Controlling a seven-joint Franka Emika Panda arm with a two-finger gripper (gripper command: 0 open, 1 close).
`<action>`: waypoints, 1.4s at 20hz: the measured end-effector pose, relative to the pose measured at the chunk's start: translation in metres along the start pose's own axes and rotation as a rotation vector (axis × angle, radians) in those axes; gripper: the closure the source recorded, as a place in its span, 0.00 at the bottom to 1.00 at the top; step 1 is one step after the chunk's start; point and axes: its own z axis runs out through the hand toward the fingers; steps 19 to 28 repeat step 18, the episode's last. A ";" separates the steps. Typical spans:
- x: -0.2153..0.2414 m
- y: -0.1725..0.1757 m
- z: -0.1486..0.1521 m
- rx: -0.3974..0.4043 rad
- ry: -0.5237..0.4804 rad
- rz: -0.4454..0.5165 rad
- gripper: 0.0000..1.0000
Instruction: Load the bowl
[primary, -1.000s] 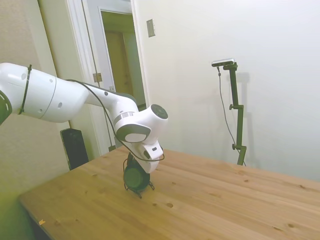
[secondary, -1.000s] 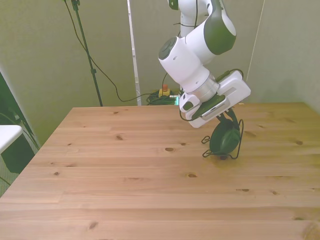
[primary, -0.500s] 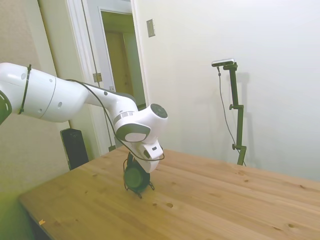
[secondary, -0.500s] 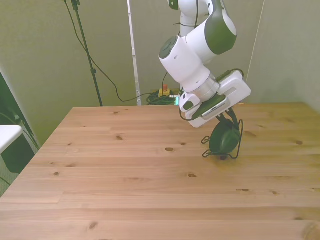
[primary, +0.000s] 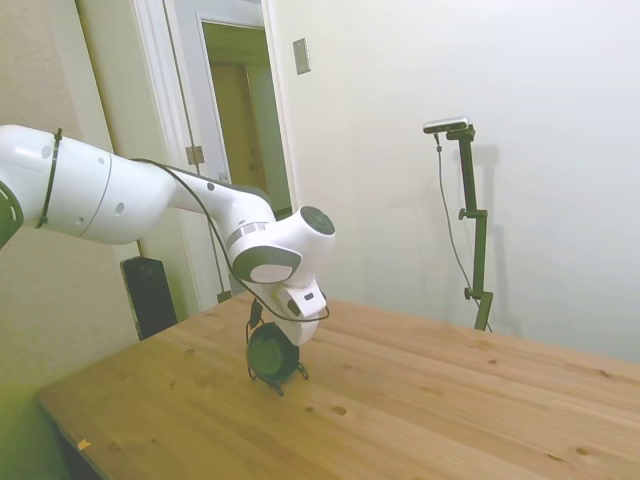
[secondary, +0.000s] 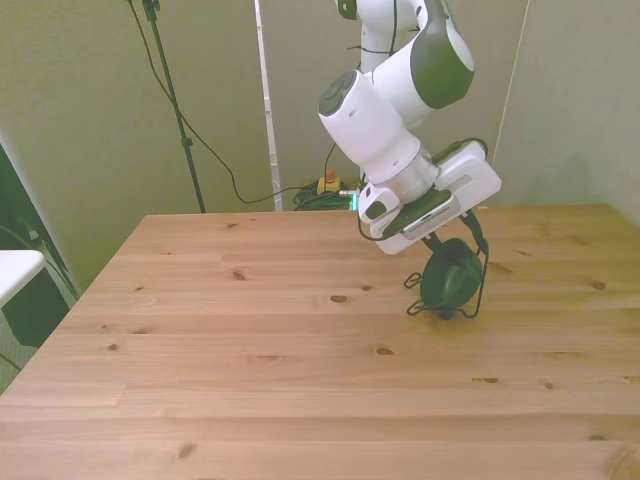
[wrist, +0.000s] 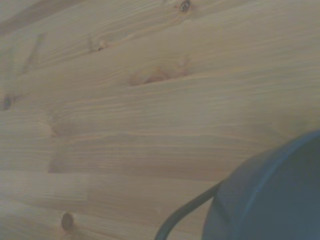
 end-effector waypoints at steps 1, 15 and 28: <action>-0.003 -0.001 -0.005 0.000 0.008 0.011 0.00; -0.089 -0.026 -0.086 -0.168 0.334 0.122 0.00; -0.093 -0.020 -0.096 -0.237 0.469 0.157 0.00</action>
